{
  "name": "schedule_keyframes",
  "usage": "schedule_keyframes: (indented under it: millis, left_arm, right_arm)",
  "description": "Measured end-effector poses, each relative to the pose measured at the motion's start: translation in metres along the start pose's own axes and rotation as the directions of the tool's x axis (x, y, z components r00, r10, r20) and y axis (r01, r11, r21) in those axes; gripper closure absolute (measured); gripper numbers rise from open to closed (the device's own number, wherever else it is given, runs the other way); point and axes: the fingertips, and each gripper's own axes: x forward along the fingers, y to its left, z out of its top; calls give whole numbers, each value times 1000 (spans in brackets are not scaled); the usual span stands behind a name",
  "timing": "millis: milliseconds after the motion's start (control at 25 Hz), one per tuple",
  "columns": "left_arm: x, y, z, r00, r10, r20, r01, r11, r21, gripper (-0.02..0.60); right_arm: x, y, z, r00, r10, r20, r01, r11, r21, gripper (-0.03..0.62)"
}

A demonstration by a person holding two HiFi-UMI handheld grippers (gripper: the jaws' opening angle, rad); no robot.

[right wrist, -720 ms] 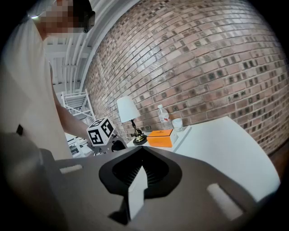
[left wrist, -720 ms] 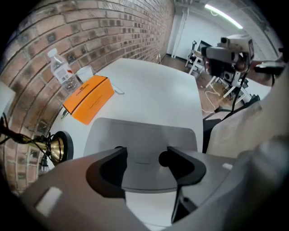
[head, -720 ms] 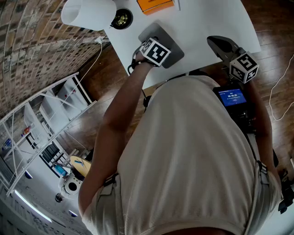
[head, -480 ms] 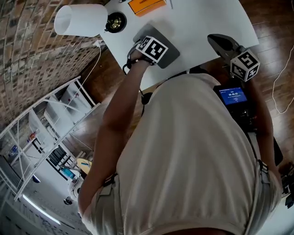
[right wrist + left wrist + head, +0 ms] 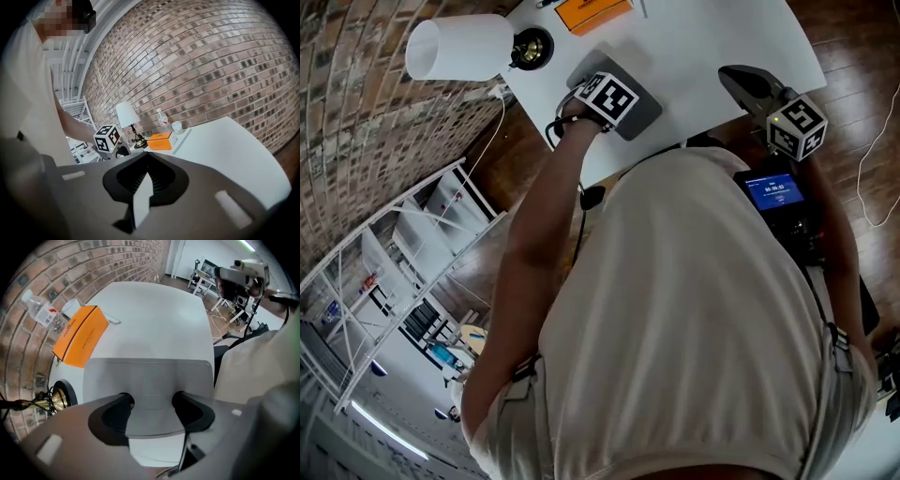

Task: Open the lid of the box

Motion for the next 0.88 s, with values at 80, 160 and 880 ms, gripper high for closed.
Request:
schedule_keyframes:
  millis: [80, 160, 880]
  left_arm:
    - [-12, 0, 2, 999, 18, 30, -18, 1000, -20, 284]
    - [-26, 1, 3, 997, 43, 67, -40, 998, -46, 284]
    - [40, -47, -138, 996, -93, 12, 94, 989, -117, 284]
  right_arm:
    - [3, -2, 2, 1000, 14, -6, -14, 1000, -5, 592]
    - [7, -5, 5, 999, 33, -12, -34, 999, -18, 592]
    - [52, 67, 14, 976, 192, -102, -204, 970, -133, 592]
